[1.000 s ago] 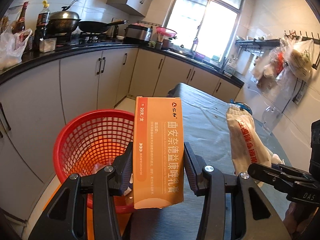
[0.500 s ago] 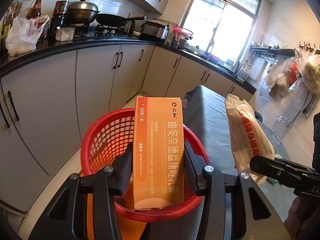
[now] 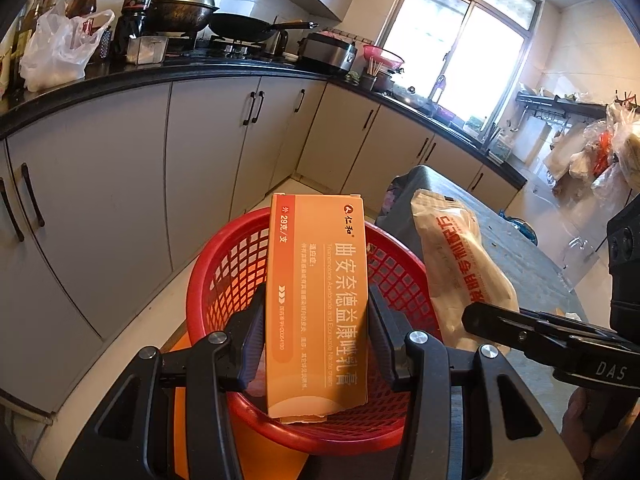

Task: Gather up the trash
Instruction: 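Carry the orange box with the left tool while the right tool carries the packet to the red basket, then open the left tool over the basket while the right tool releases the packet into it, then move both tools back to the remaining trash on the table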

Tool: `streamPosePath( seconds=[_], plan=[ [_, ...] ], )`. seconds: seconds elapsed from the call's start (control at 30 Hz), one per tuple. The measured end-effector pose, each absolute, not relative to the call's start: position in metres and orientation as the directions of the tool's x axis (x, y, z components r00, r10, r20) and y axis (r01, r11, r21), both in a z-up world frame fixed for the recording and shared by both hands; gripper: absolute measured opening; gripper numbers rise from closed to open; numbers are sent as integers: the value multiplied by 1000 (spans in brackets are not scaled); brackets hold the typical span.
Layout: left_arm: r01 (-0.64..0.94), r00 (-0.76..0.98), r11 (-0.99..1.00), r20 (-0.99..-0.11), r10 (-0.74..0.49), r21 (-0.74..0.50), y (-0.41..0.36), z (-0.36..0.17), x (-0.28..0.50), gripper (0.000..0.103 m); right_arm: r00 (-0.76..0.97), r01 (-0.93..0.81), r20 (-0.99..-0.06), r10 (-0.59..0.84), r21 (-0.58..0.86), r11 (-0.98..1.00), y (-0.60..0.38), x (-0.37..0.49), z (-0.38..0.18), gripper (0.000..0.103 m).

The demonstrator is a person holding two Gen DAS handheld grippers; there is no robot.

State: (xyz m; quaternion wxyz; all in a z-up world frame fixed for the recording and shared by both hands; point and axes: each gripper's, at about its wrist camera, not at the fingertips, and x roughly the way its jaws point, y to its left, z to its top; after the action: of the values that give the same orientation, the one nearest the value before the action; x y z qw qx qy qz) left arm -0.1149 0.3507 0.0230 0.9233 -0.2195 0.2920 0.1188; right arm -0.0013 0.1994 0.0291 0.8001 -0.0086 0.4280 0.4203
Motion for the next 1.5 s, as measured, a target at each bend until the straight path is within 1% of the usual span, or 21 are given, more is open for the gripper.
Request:
streamPosePath(
  seconds=[0.4, 0.63, 0.7, 0.77, 0.83, 1.23, 1.5],
  plan=[
    [-357, 791, 870, -605, 88, -341, 356, 15, -112, 45, 258, -678, -711, 654, 349, 646, 214, 4, 18, 49],
    [-359, 790, 875, -605, 101, -324, 352, 15, -111, 45, 256, -676, -710, 656, 354, 646, 214, 6, 17, 50],
    [-359, 790, 875, -605, 99, -325, 351, 15, -111, 46, 260, -677, -706, 659, 354, 646, 214, 5, 18, 50],
    [-361, 793, 871, -602, 99, -333, 351, 17, -112, 50, 264, -676, -699, 665, 357, 644, 211, 5, 20, 50],
    [-362, 797, 869, -596, 101, -338, 351, 18, -114, 50, 268, -673, -694, 668, 361, 645, 208, 5, 23, 50],
    [-330, 813, 883, -576, 88, -332, 335, 33, -120, 52, 304, -640, -660, 687, 392, 660, 167, -6, 36, 50],
    [-274, 816, 913, -576, 54, -301, 299, 43, -112, 52, 357, -602, -629, 690, 410, 685, 116, -11, 44, 50]
  ],
)
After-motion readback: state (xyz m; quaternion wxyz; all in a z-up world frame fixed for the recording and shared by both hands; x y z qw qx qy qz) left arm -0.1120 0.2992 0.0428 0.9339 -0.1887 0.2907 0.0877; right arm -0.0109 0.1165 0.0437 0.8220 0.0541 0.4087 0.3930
